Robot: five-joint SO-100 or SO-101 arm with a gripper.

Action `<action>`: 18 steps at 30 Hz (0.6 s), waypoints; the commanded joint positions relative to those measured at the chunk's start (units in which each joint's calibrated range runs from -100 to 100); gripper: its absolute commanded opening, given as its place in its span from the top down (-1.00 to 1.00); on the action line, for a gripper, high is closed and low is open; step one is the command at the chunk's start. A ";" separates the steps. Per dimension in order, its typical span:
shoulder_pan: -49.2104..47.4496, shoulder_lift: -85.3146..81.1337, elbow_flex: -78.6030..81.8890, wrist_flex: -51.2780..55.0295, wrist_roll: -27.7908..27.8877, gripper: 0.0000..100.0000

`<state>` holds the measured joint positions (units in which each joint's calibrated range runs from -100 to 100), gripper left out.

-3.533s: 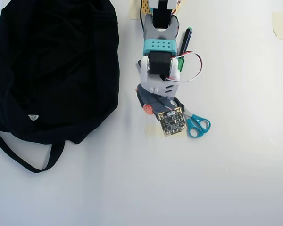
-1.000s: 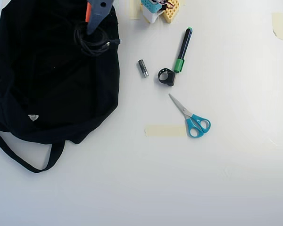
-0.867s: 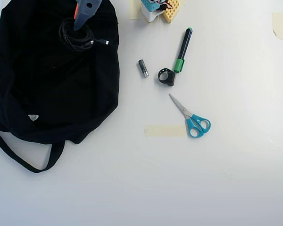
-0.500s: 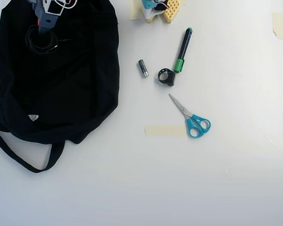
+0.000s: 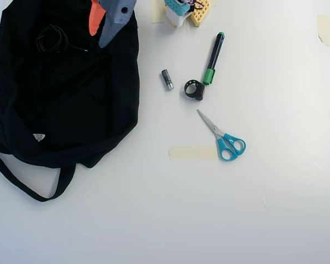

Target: Put the cable into the black bag

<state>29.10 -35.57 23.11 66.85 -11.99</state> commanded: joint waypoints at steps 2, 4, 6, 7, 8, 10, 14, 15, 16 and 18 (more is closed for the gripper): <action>-19.07 -8.91 4.20 0.33 -9.77 0.95; -25.51 -13.14 4.20 0.76 -12.18 0.95; -29.32 -16.29 5.28 1.54 -12.13 0.95; -32.46 -19.36 8.24 3.09 -12.13 0.95; -32.61 -19.53 8.33 3.17 -12.13 0.95; -34.48 -23.18 12.20 4.90 -12.13 0.95; -36.20 -31.15 22.44 3.52 -6.42 0.95; -36.13 -32.97 25.22 3.00 -3.64 0.95; -35.98 -34.80 28.19 2.40 -0.70 0.95; -36.05 -38.20 33.67 2.23 4.86 0.95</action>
<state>-6.61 -69.53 51.02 70.20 -14.73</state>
